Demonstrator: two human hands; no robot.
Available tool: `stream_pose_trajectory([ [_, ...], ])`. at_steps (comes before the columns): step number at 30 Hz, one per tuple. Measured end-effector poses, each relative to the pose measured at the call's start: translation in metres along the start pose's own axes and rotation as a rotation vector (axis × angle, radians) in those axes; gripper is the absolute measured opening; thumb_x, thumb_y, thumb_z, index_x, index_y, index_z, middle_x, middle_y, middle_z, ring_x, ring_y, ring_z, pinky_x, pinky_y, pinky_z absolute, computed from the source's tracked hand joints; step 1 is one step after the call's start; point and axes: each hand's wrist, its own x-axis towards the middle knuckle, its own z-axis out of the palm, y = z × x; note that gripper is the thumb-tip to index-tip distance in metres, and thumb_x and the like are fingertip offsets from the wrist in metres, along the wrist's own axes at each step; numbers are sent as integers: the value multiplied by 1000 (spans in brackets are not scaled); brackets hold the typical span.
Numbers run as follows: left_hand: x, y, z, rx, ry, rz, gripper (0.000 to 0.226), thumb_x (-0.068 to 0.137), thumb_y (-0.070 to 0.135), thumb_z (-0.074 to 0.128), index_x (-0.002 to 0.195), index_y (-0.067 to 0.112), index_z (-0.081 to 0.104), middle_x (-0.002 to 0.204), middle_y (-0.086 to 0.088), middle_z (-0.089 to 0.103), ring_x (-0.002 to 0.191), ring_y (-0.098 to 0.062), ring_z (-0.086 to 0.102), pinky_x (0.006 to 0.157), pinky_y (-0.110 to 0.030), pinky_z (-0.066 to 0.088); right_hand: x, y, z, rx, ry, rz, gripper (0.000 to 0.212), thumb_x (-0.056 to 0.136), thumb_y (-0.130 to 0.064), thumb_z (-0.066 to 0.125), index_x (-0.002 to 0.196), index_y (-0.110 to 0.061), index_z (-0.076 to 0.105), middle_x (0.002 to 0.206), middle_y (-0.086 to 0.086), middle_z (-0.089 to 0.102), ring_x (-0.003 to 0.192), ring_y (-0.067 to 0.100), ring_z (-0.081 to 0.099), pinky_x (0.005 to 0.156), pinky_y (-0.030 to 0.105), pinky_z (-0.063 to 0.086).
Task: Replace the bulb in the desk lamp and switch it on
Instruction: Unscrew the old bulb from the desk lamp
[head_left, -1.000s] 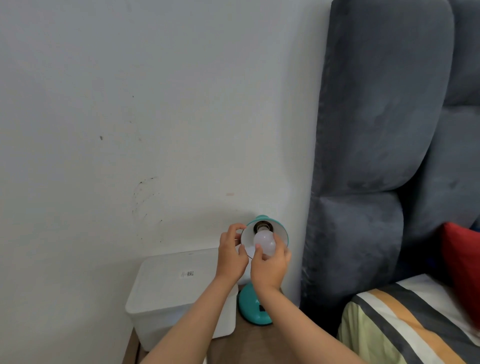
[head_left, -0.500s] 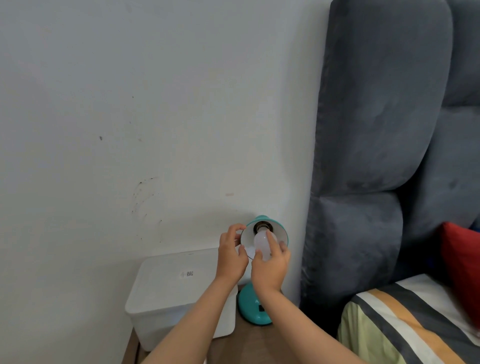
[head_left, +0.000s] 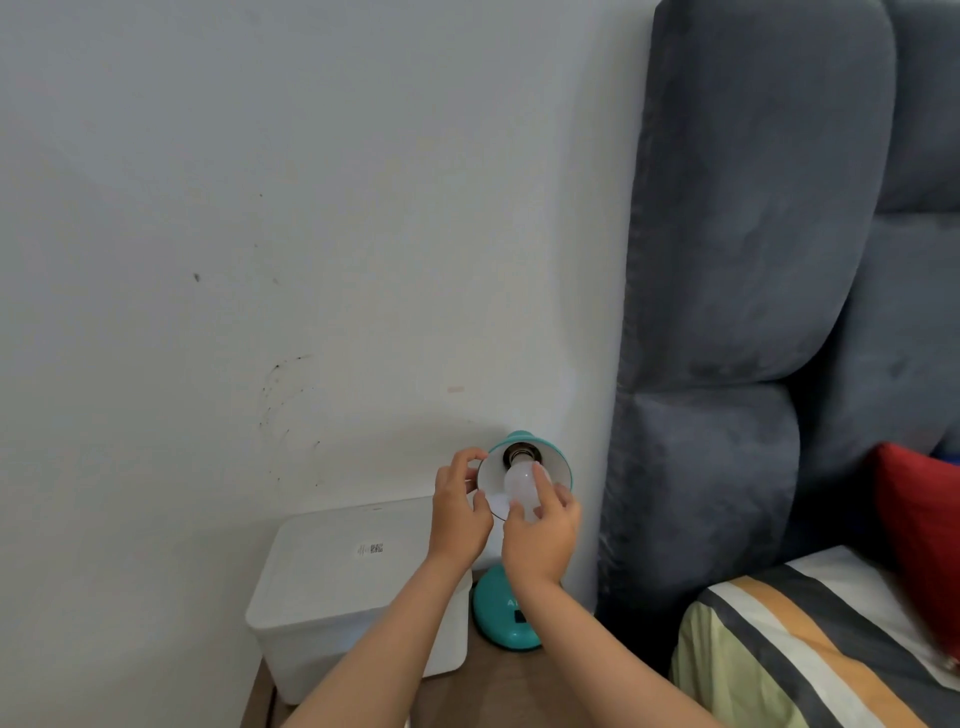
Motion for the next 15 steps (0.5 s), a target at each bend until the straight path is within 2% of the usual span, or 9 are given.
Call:
stream_pose_trajectory([
  [3,-1,1,2,2,4,4,64,80,-11,44,99,50,43,109,-4,49,95,-4,56,87,-23,47,-2,1,0,12,3,-22,64,84,-14,66,140,-22,36,137,11,42,117,29,53,94,38,50],
  [5,-1,2,2,-4,7,1,65,80,-10,44,96,53,41,108,-3,48,94,-5,57,85,-23,48,-3,-2,1,71,12,22,69,84,-21,66,143,-19,29,135,14,45,113,30,57,89,30,51],
  [6,-1,2,2,-4,6,-1,65,80,-10,45,96,53,41,108,-3,48,94,-5,57,85,-24,48,-3,-4,1,81,18,48,68,85,-23,65,143,-15,29,134,15,48,111,29,58,85,24,47],
  [8,-1,3,1,-4,5,-3,64,80,-10,45,97,52,41,109,-4,48,94,-5,57,84,-24,48,-1,-6,2,70,26,57,58,87,-22,63,138,-12,38,133,14,51,112,27,57,84,21,42],
  [12,-1,2,0,3,1,-2,65,80,-11,44,98,52,40,109,-4,49,96,-8,57,86,-23,48,-1,-4,3,9,13,-17,50,85,-8,63,131,-22,49,134,10,43,114,27,53,91,31,49],
  [15,-1,2,1,6,1,5,66,80,-10,45,97,53,40,110,-3,48,96,-7,57,86,-22,47,-4,-3,2,-3,19,-27,61,83,-10,66,137,-24,40,137,10,41,116,28,52,93,36,51],
])
